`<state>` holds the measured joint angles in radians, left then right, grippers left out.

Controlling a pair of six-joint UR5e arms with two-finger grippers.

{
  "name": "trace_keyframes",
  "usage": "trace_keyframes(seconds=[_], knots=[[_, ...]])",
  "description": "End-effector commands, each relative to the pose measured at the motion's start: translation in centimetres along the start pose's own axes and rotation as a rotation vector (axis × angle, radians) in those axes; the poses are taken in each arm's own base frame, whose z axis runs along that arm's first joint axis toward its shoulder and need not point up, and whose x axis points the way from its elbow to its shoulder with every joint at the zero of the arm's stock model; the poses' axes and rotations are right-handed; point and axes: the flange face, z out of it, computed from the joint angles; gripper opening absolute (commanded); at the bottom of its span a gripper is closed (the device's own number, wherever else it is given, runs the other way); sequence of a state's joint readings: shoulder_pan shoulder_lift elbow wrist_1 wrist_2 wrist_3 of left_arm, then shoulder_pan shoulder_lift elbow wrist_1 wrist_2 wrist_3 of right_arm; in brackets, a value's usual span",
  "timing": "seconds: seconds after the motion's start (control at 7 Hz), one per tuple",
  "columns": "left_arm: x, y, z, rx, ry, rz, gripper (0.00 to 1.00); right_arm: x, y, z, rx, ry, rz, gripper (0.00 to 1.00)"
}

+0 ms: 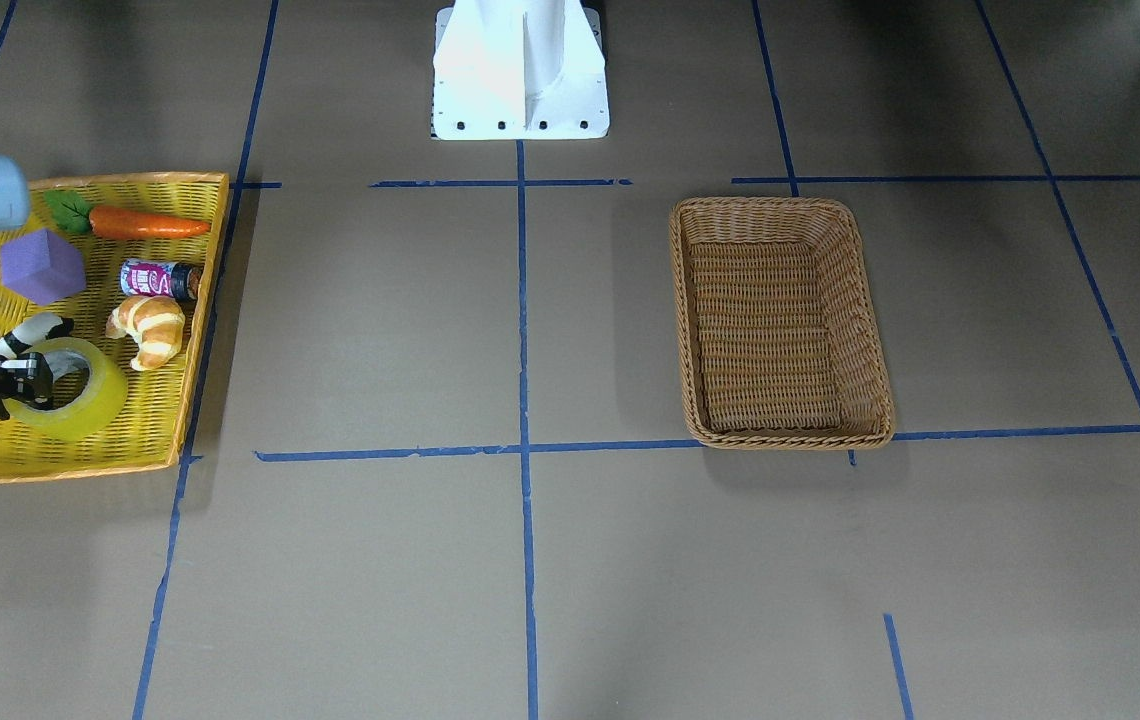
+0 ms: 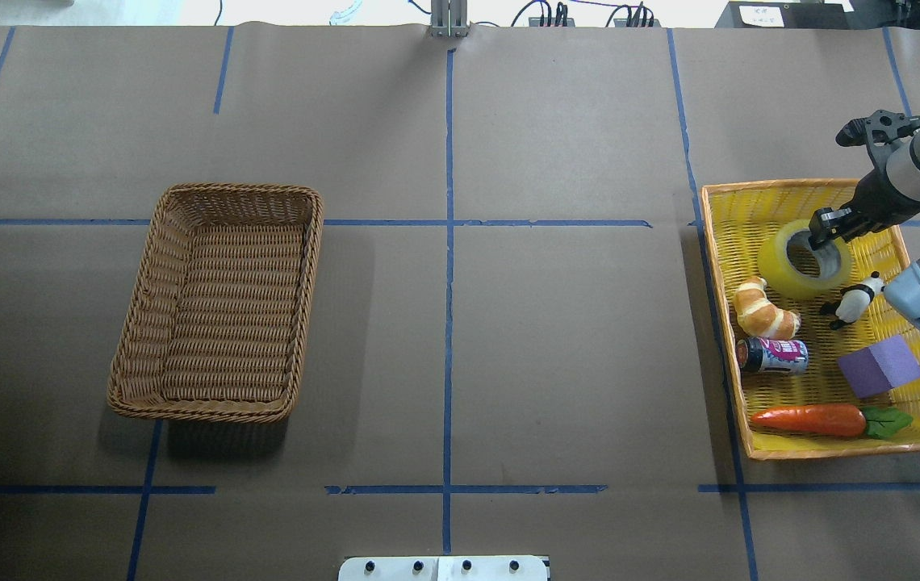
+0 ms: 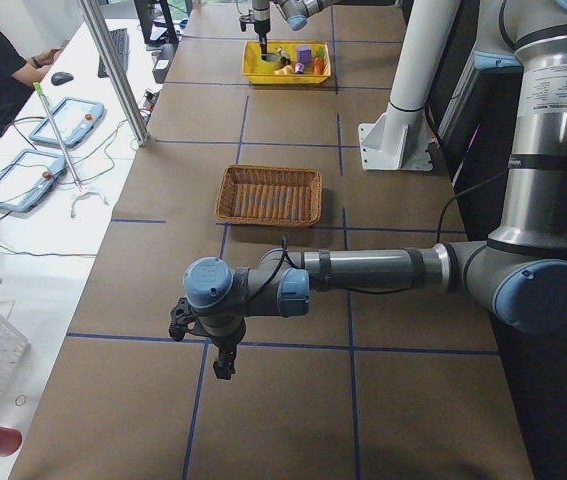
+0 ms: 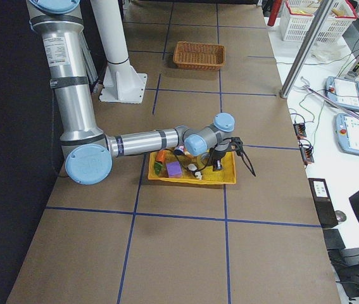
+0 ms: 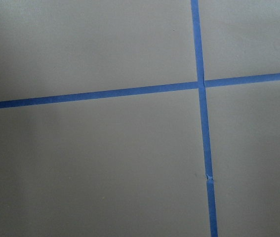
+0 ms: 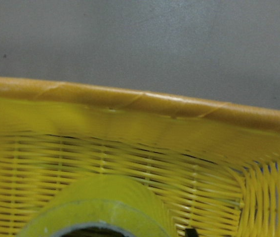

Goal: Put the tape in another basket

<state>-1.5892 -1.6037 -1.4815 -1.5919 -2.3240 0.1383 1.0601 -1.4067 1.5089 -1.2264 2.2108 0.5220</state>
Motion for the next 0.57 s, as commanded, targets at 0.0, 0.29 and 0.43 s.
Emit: trace_keyframes(seconds=[0.0,0.29,0.43], knots=[[0.1,-0.2,-0.1,0.003,0.000,0.001,1.00,0.1,0.1,0.0,0.000,-0.001,0.001,0.02],[0.1,-0.2,-0.2,0.004,-0.001,0.002,1.00,0.6,-0.6,-2.8,0.034,-0.036,0.014,0.00],[0.2,-0.3,-0.2,0.006,-0.001,0.004,1.00,1.6,-1.0,-4.8,0.045,-0.081,0.035,0.00]])
